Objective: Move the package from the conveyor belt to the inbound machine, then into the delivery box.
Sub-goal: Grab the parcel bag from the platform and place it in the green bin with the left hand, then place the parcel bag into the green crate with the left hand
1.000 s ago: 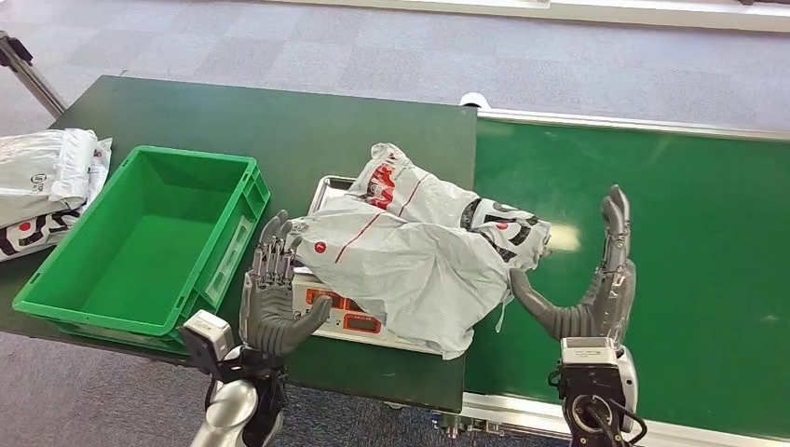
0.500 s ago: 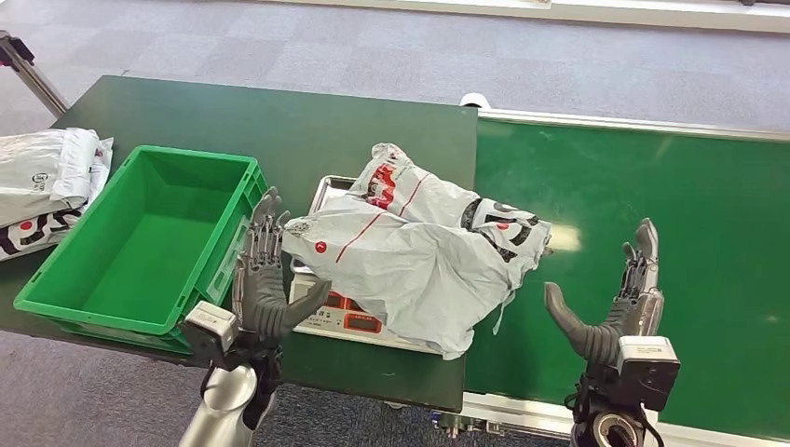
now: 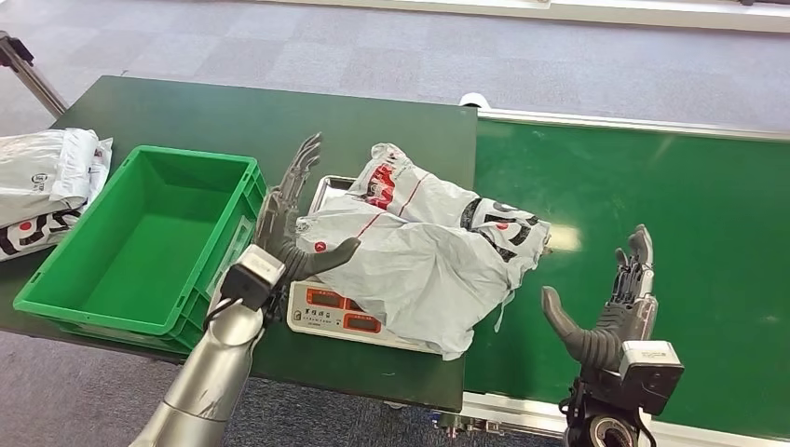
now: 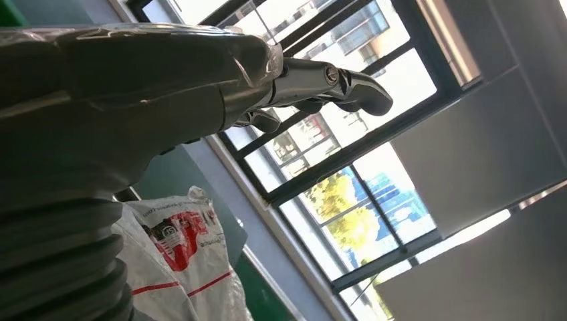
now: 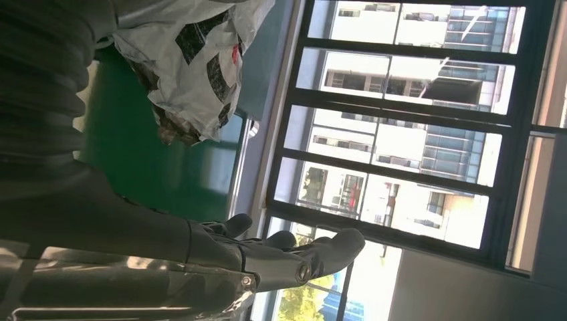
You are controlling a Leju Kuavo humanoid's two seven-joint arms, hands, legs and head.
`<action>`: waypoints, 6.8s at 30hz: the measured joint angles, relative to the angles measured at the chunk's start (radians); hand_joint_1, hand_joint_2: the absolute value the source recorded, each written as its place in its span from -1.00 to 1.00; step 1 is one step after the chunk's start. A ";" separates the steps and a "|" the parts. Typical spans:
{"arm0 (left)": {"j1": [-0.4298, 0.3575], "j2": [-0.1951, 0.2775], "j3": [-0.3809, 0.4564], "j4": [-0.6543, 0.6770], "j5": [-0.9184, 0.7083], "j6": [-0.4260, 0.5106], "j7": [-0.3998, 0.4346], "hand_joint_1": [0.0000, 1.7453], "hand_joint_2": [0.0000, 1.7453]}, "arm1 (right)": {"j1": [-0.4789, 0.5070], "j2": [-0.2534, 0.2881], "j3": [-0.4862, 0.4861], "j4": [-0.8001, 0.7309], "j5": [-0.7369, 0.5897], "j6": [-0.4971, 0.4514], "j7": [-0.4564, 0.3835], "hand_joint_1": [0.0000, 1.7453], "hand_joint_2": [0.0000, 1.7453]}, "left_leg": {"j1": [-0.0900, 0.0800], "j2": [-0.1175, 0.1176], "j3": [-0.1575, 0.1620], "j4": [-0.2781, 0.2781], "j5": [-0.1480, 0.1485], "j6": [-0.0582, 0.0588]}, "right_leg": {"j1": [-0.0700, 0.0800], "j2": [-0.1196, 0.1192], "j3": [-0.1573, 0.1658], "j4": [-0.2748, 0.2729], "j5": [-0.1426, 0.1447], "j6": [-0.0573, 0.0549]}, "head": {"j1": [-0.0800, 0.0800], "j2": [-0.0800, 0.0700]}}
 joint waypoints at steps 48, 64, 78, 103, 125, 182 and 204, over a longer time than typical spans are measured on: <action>-0.294 0.124 -0.221 0.572 -0.268 0.024 0.151 1.00 -1.00 | -0.018 -0.025 0.040 0.158 -0.006 0.036 0.067 -1.00 1.00 | 0.000 0.000 0.000 0.000 0.000 0.000 | 0.000 0.000 -0.001 0.000 0.000 0.000 | 0.000 0.000; -0.174 0.083 -0.166 0.276 -0.424 0.728 -0.011 1.00 -1.00 | 0.008 -0.025 0.034 0.124 -0.040 -0.012 0.053 -1.00 1.00 | 0.000 0.000 0.000 0.000 0.000 0.000 | 0.000 0.000 0.000 0.000 0.000 0.000 | 0.000 0.000; -0.135 0.037 -0.111 0.190 -0.252 0.646 -0.079 -1.00 -0.50 | 0.015 -0.027 0.034 0.125 -0.058 -0.036 0.050 -1.00 1.00 | 0.000 0.000 0.000 0.000 0.000 0.000 | 0.000 0.000 0.000 0.000 0.000 0.000 | 0.000 0.000; -0.202 0.130 -0.350 0.313 -0.753 0.198 0.290 -1.00 1.00 | 0.038 -0.034 0.020 0.119 -0.002 0.025 0.045 -1.00 1.00 | 0.000 0.000 0.000 0.000 0.000 0.000 | 0.000 0.001 -0.001 0.000 0.000 0.000 | 0.000 0.000; -0.198 0.132 -0.370 0.402 -0.627 -0.027 0.313 1.00 1.00 | 0.011 -0.015 0.009 0.135 0.021 0.038 0.064 -1.00 1.00 | 0.000 0.000 0.001 0.000 0.000 0.000 | 0.000 0.000 0.002 0.000 0.000 0.000 | 0.000 0.000; -0.041 0.165 0.181 0.121 -0.786 0.757 0.425 1.00 1.00 | 0.036 0.005 0.028 0.143 0.000 0.001 0.065 -1.00 1.00 | 0.001 0.001 0.000 0.000 0.000 0.000 | 0.001 0.001 0.000 0.000 0.000 0.000 | 0.000 0.000; -0.041 0.156 0.505 0.247 -0.817 0.753 0.559 1.00 1.00 | 0.037 0.007 0.066 0.142 0.006 -0.019 0.074 -1.00 1.00 | 0.000 0.001 0.000 0.000 0.000 0.000 | 0.000 0.002 -0.001 0.000 0.000 0.000 | 0.000 0.000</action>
